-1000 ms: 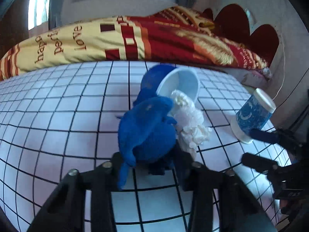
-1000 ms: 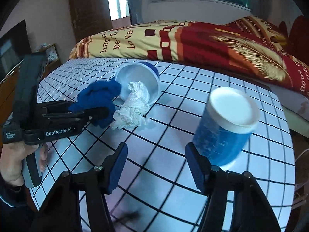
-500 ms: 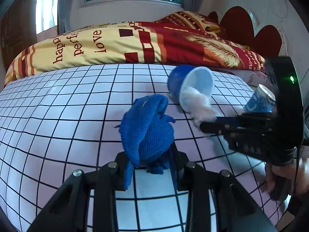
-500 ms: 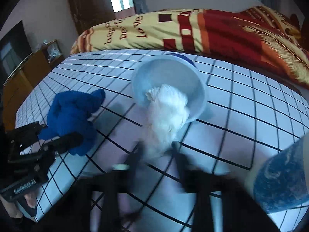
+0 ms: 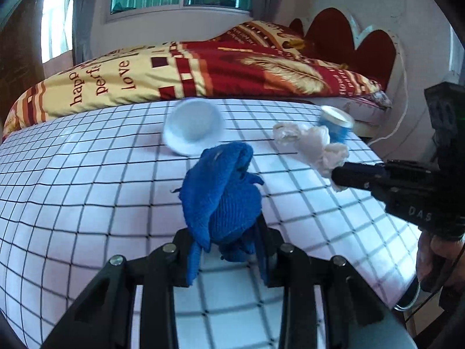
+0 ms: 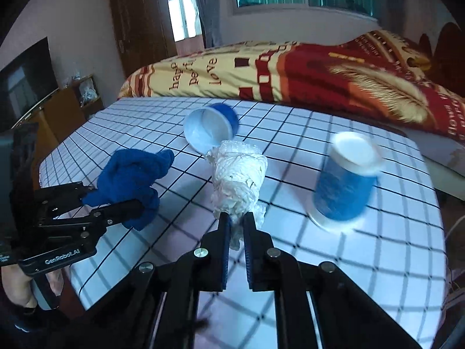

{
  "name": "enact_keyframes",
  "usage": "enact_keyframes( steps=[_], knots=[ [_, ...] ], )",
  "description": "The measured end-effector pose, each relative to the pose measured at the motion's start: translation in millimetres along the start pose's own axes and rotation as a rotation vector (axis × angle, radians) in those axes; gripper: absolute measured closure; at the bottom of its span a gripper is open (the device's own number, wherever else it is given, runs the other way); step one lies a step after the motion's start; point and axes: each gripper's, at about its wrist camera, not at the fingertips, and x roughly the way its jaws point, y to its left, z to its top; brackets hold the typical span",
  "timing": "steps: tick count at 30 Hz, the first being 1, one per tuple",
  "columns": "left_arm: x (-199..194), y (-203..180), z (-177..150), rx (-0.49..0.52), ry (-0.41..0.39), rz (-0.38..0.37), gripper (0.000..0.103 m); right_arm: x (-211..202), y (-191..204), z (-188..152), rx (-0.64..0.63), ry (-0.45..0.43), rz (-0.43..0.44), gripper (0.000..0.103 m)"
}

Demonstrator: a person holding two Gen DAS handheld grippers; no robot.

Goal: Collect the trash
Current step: 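Lift the blue cloth and white tissue and carry them toward the bin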

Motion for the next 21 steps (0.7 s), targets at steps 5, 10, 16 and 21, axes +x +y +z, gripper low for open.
enact_keyframes(
  steps=[5,10,16,21],
  knots=[
    [-17.7,-28.8,-8.1,0.034,-0.014,-0.022,0.07,-52.4,-8.1,-24.7,0.008,-0.049,-0.034,0.094],
    [-21.0,-50.4,-19.5,0.039,-0.003,-0.049,0.07,-84.6,-18.1,-46.3,0.025,-0.061,-0.059,0.095],
    [-13.3,-52.1,-23.3,0.016,0.01,-0.031,0.07,-63.1,-34.4,-48.0,0.08,-0.016,-0.066,0.097],
    [-1.7,-39.6,-18.5,0.001,0.035,-0.009,0.07,-50.0,-35.9,-38.3,0.087,-0.002,-0.058,0.097]
  ],
)
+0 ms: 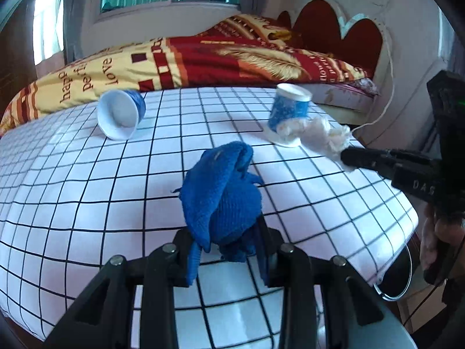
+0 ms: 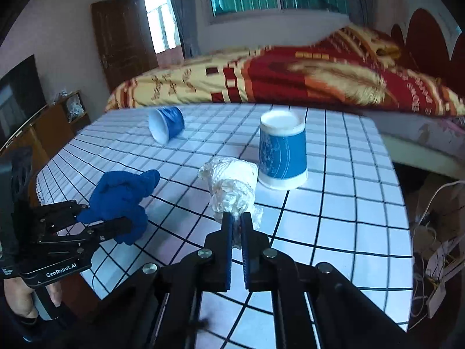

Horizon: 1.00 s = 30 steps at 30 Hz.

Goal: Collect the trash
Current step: 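Lift the blue cloth and white tissue and carry them toward the bin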

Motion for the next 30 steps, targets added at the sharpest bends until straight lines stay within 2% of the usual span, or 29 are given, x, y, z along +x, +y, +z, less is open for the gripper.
enact_keyframes(
  steps=[2,3,4,6,8,9,10,11,12,13,17,20,30],
  knots=[
    [3.1,2.4,0.3,-0.007,0.0,0.002,0.07,20.1,-2.6,2.1,0.003,0.07,0.038,0.096],
    [3.3,4.0,1.7,-0.01,-0.004,0.001,0.07,27.7,-3.7,1.5,0.015,0.098,0.06,0.088],
    [3.0,5.3,2.9,-0.006,-0.009,0.007,0.07,30.6,-3.8,0.7,0.018,0.097,0.045,0.056],
    [3.5,9.5,3.7,-0.01,-0.01,0.009,0.07,34.4,-1.8,1.9,0.003,0.067,-0.014,0.017],
    [6.7,13.8,4.0,-0.016,0.0,0.013,0.069,43.8,-0.1,7.0,0.014,0.069,0.005,0.017],
    [7.5,15.8,3.3,-0.021,0.004,0.013,0.07,49.7,0.2,9.7,0.022,0.08,0.02,0.024],
    [8.4,17.6,2.6,-0.026,0.007,0.014,0.07,59.1,0.9,12.7,0.022,0.111,0.02,0.051],
    [8.6,18.0,1.6,-0.027,0.009,0.014,0.07,69.6,1.6,14.6,0.021,0.16,0.013,0.063],
    [9.1,18.4,0.8,-0.028,0.013,0.015,0.07,74.6,1.9,16.0,0.027,0.183,0.04,0.068],
    [8.5,18.1,0.2,-0.027,0.014,0.012,0.07,71.7,5.3,18.8,0.009,0.17,0.036,0.072],
    [1.7,11.1,0.7,-0.013,-0.001,0.003,0.07,33.5,16.3,22.2,-0.049,0.06,-0.003,0.072],
    [-8.3,-2.8,0.8,0.001,-0.02,-0.011,0.07,4.0,15.5,17.8,-0.053,0.01,-0.031,0.072],
    [-48.0,-69.5,-5.3,0.059,-0.087,-0.106,0.07,-99.0,-17.5,-28.8,0.007,-0.09,-0.126,0.072]
  ],
)
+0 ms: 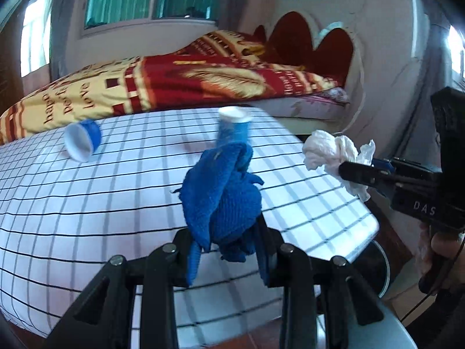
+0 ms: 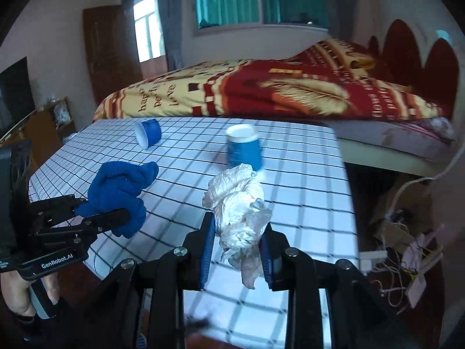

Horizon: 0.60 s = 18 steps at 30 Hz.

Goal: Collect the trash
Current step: 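Lift the blue cloth and white tissue and carry them toward the bin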

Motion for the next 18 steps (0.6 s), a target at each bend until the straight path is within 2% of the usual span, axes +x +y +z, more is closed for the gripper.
enact_keyframes(
  steps=[9,18],
  knots=[
    [-1.7,-67.4,-6.4,0.073,0.005,-0.102,0.07,-69.0,-40.5,-33.8,0.043,-0.028,-0.077,0.072],
    [9.7,-122.4,-10.3,0.154,0.033,-0.189,0.07,-111.7,-83.1,-74.1,0.128,-0.036,-0.151,0.072]
  ],
)
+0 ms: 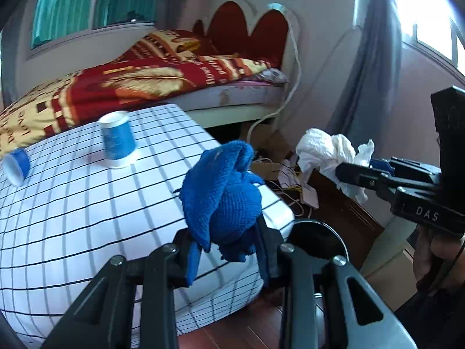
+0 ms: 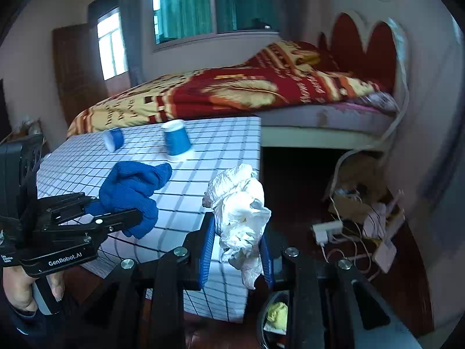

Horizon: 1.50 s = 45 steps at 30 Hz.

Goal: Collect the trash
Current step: 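Lift the blue cloth and white tissue and carry them toward the bin, then hold the blue cloth and tissue over the black bin and open both tools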

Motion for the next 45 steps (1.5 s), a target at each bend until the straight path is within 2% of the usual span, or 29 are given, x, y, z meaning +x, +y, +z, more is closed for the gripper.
enact_keyframes(
  steps=[8,14,27,38,45],
  knots=[
    [17.4,-46.7,-2.9,0.06,0.033,-0.065,0.07,-19.0,-50.3,-27.4,0.089,0.012,-0.075,0.072],
    [28.6,-81.4,-5.4,0.11,0.054,-0.112,0.07,-33.1,-73.4,-43.6,0.123,0.018,-0.122,0.072],
    [58.2,-131.5,-18.7,0.166,0.118,-0.188,0.07,-55.7,-120.1,-88.2,0.2,0.06,-0.207,0.072],
    [87.8,-154.0,-39.8,0.181,0.192,-0.216,0.07,-55.1,-145.8,-123.7,0.244,0.122,-0.232,0.072],
    [109.1,-156.1,-55.9,0.177,0.258,-0.218,0.07,-35.4,-151.3,-141.8,0.24,0.184,-0.221,0.072]
  ],
)
